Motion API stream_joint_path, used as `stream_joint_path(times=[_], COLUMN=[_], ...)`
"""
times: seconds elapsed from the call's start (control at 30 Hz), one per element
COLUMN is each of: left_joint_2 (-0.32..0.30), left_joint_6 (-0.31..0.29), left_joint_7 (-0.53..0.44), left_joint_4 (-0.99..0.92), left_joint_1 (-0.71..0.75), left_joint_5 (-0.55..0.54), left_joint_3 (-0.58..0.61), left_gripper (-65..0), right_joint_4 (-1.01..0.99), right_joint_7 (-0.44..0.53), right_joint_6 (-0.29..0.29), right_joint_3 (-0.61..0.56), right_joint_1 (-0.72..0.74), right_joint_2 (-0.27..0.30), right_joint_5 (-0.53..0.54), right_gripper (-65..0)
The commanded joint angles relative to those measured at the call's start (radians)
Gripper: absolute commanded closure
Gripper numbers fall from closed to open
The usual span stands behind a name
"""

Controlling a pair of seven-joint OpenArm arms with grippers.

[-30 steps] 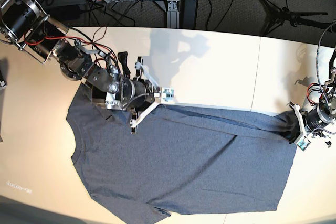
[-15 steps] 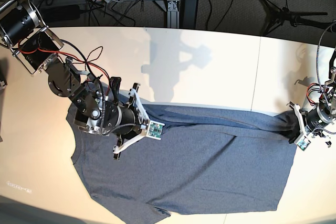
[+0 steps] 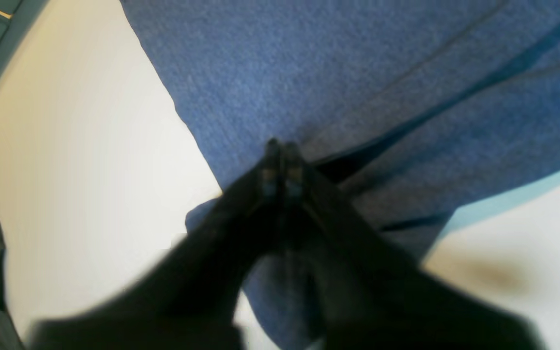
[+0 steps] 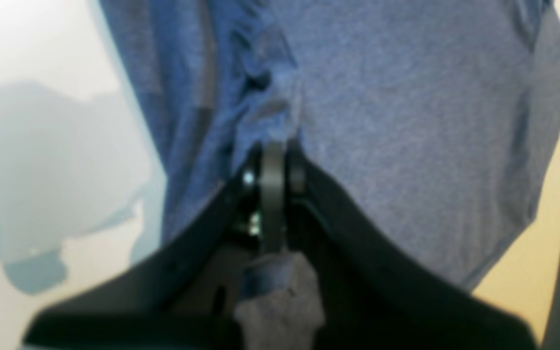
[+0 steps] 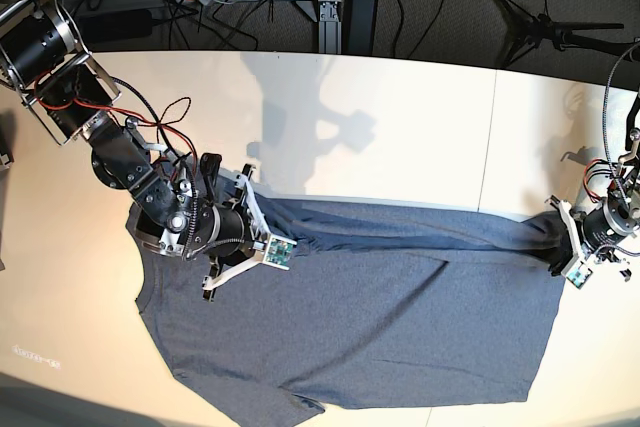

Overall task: Fold the T-shirt properly
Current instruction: 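Carry the held sleeve toward the shirt middle and lower it, then pull the folded shirt edge toward the robot with both grippers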

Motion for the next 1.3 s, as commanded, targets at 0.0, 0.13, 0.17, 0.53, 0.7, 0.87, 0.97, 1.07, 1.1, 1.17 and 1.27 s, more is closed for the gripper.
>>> stream_joint_path(times=[0.0, 0.13, 0.17, 0.53, 0.7, 0.87, 0.97, 1.07, 1.1, 1.17, 1.27], left_joint_2=[-0.022, -0.023, -0.023, 0.001, 0.036, 0.089, 0.121, 0.142, 0.146, 0.146, 0.146], left_joint_6=[-0.003, -0.003, -0.002, 0.130, 0.128, 0.140, 0.182, 0.182, 0.182, 0.182, 0.182], left_joint_7=[-0.018, -0.018, -0.017, 0.060, 0.061, 0.095, 0.164, 0.242, 0.263, 0.294, 0.343], left_joint_4=[0.010, 0.010, 0.010, 0.010, 0.010, 0.010, 0.010, 0.010, 0.010, 0.010, 0.010], left_joint_1=[-0.023, -0.023, -0.025, -0.028, -0.027, -0.025, -0.025, -0.025, -0.025, -0.025, -0.025], left_joint_5=[-0.007, -0.038, -0.049, -0.190, -0.192, -0.192, -0.193, -0.193, -0.196, -0.225, -0.237], left_joint_3=[-0.009, -0.009, -0.009, -0.131, -0.174, -0.174, -0.174, -0.174, -0.174, -0.174, -0.174], left_gripper=[-18.3, -27.6, -27.6, -27.0, -4.1, 0.0, 0.0, 0.0, 0.0, 0.0, 0.0], right_joint_4=[-0.006, -0.058, -0.063, -0.064, -0.069, -0.077, -0.078, -0.080, -0.080, -0.083, -0.096], right_joint_7=[0.026, 0.045, 0.045, 0.033, 0.031, 0.014, 0.008, 0.006, 0.006, 0.006, 0.006], right_joint_6=[-0.010, -0.065, -0.069, -0.240, -0.280, -0.281, -0.290, -0.319, -0.325, -0.326, -0.323], right_joint_3=[0.013, 0.018, 0.019, 0.242, 0.398, 0.468, 0.480, 0.480, 0.480, 0.481, 0.499], right_joint_1=[0.031, 0.036, 0.041, 0.057, 0.057, 0.019, -0.035, -0.103, -0.124, -0.163, -0.214], right_joint_2=[0.005, 0.005, 0.005, -0.001, 0.000, 0.000, 0.000, -0.003, -0.004, -0.008, -0.017], right_joint_5=[-0.010, -0.013, -0.013, 0.151, 0.185, 0.154, 0.155, 0.155, 0.156, 0.154, 0.155], right_gripper=[-15.2, -31.9, -31.9, -31.9, -16.8, 0.0, 0.0, 0.0, 0.0, 0.0, 0.0])
